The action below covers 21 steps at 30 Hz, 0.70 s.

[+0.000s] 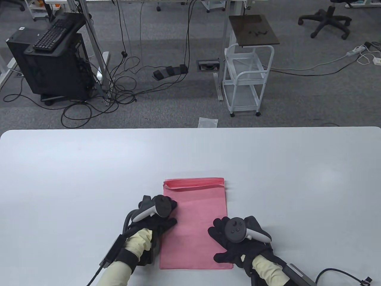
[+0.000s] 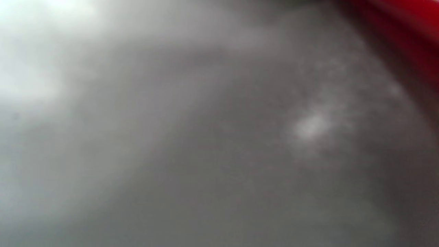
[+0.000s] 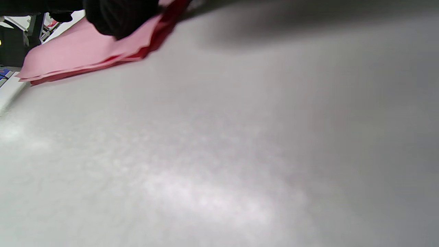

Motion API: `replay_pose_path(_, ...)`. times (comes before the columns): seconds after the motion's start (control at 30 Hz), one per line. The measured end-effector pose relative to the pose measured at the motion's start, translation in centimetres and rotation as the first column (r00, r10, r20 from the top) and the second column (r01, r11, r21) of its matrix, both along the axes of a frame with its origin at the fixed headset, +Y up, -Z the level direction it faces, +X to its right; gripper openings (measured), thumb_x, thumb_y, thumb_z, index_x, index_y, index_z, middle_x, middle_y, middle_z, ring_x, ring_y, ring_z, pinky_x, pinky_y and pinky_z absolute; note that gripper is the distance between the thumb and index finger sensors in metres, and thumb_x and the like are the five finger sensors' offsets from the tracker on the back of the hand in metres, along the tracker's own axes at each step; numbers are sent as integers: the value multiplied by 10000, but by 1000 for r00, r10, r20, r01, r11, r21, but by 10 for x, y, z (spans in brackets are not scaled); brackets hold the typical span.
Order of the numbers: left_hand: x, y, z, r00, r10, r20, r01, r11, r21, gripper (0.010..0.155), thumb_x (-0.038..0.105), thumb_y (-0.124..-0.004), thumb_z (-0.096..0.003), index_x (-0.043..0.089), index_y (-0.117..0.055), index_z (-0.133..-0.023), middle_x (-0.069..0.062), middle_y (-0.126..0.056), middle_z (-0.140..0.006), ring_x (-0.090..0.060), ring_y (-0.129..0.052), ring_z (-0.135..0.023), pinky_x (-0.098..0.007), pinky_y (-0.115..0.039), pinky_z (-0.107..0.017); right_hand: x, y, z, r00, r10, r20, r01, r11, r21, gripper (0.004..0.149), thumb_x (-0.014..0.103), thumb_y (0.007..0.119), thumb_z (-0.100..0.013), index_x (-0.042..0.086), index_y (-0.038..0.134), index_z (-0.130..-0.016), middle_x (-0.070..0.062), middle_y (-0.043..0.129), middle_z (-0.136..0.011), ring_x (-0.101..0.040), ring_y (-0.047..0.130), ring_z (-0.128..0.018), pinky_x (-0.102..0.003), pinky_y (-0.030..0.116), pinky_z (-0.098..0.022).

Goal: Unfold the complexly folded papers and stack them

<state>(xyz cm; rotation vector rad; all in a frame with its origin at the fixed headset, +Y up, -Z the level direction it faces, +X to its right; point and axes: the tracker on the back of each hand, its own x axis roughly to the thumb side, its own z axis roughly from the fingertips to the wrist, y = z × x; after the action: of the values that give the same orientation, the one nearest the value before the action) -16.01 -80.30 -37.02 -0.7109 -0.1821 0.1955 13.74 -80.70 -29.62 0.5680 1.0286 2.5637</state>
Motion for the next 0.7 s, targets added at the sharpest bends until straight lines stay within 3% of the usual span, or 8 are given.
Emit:
replay_pose_path(0.17,6,7,0,1000,-6,-15,6,1000,-12,631,522,-461,-570,442,-32,-1025,206,136,-1075,-186,145,-1046,-574,86,-671,0,0,0,1000,2,1,-2,1000,1,787,560,663,-476,455,123,-1038,213,-88,-1094,-63,-187,-970,-462,-160,-648)
replay_pose_path(0.23,17,16,7,999,49,-7,-49,998,40,668,493,-490,-578,350,-56,-1067,97,118,-1102,-250,140,-1040,-577,80,-669,0,0,0,1000,3,2,-3,1000,1,785,560,663,-476,456,124,-1038,215,-86,-1094,-63,-186,-970,-462,-159,-649)
replay_pose_path(0.3,36,22,20,988,77,134,-98,982,162,685,498,-497,-577,360,-25,-1054,85,158,-1087,-269,159,-1030,-579,70,-680,0,0,0,1000,2,1,-2,1000,0,785,559,664,-476,457,124,-1036,215,-86,-1093,-63,-187,-969,-462,-160,-648)
replay_pose_path(0.37,61,23,34,942,8,335,-65,985,160,676,511,-497,-576,411,-20,-1044,132,177,-1084,-226,150,-1056,-562,44,-727,0,0,0,1000,2,1,-2,1000,-1,785,559,663,-476,454,123,-1037,215,-89,-1092,-63,-189,-968,-462,-162,-647)
replay_pose_path(0.43,80,16,35,904,-54,424,8,994,110,671,501,-494,-578,405,-23,-1045,140,166,-1087,-215,143,-1058,-556,46,-728,0,0,0,1000,2,0,-2,1000,-2,785,560,662,-477,455,121,-1036,214,-90,-1092,-63,-190,-968,-462,-163,-647)
replay_pose_path(0.57,91,4,11,946,-20,324,16,1000,16,658,554,-449,-558,426,8,-1015,168,173,-1072,-189,169,-1041,-541,59,-722,0,0,0,1000,2,0,-2,1000,-2,786,560,662,-477,455,119,-1037,214,-90,-1092,-64,-190,-969,-462,-163,-647)
replay_pose_path(0.7,91,3,-18,972,-22,236,11,999,49,699,589,-469,-539,405,-5,-1030,150,147,-1084,-189,132,-1050,-500,48,-746,0,-1,0,1000,3,0,-3,1000,-2,788,561,659,-477,454,116,-1038,214,-94,-1092,-64,-192,-968,-462,-165,-646)
